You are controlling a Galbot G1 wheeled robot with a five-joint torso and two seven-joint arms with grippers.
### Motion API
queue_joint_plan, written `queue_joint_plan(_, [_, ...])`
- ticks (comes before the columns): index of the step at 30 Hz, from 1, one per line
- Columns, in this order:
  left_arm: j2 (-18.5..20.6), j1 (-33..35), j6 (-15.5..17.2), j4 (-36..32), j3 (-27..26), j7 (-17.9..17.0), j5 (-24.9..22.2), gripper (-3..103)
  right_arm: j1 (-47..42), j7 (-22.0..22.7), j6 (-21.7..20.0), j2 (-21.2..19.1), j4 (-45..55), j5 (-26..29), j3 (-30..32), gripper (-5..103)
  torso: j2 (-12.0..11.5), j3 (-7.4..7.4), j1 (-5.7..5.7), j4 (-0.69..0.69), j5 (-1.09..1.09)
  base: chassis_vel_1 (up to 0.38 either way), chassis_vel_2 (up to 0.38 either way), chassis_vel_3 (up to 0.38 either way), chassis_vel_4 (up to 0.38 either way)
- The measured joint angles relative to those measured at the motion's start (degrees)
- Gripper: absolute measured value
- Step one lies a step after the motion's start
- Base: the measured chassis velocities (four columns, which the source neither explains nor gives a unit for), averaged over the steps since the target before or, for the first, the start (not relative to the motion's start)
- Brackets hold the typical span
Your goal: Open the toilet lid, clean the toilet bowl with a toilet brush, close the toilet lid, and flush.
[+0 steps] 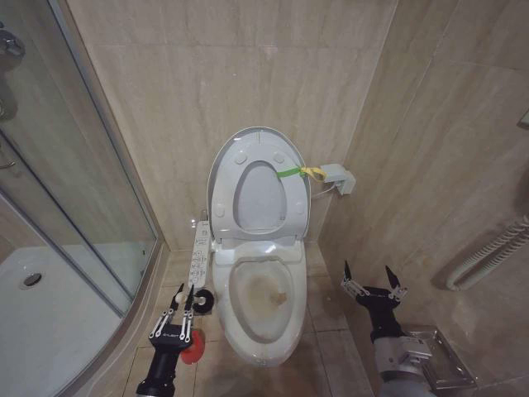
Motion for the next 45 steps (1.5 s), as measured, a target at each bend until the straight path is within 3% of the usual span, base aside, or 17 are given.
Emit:
queue_joint_plan(7, [1.0,-0.34,-0.58,-3.55,2.67,4.69,-3.43,22,0.0,0.0,0.0,0.0,0.0,0.0,0.0,100,0.0,0.0,0.0,0.0,0.0,0.0,0.0,0.0,0.0])
queue_joint_plan(10, [2.33,-1.61,0.0,-4.65,4.44,7.29,-7.03,22,0.0,0.0,0.0,0.0,0.0,0.0,0.0,100,0.0,0.0,0.0,0.0,0.01,0.0,0.0,0.0,0.0])
queue_joint_plan(16, [4.36,-6.7,-0.22,0.53,5.94,9.29,-10.5,22,0.0,0.0,0.0,0.0,0.0,0.0,0.0,100,0.0,0.0,0.0,0.0,-0.01,0.0,0.0,0.0,0.0])
queue_joint_plan(23, [6.22,-13.11,0.05,7.08,7.0,9.07,-14.78,22,0.0,0.0,0.0,0.0,0.0,0.0,0.0,100,0.0,0.01,0.0,0.01,-0.01,0.0,0.0,0.0,0.0])
queue_joint_plan(28, [7.67,-22.02,1.14,14.82,9.26,7.83,-19.7,22,0.0,0.0,0.0,0.0,0.0,0.0,0.0,100,0.0,0.01,0.01,-0.01,-0.01,0.0,0.0,0.0,0.0])
queue_joint_plan(45, [6.51,-34.28,3.57,32.0,19.32,6.34,-20.06,22,0.0,0.0,0.0,0.0,0.0,0.0,0.0,100,-0.01,0.01,0.01,0.0,0.0,0.0,0.0,0.0,0.0])
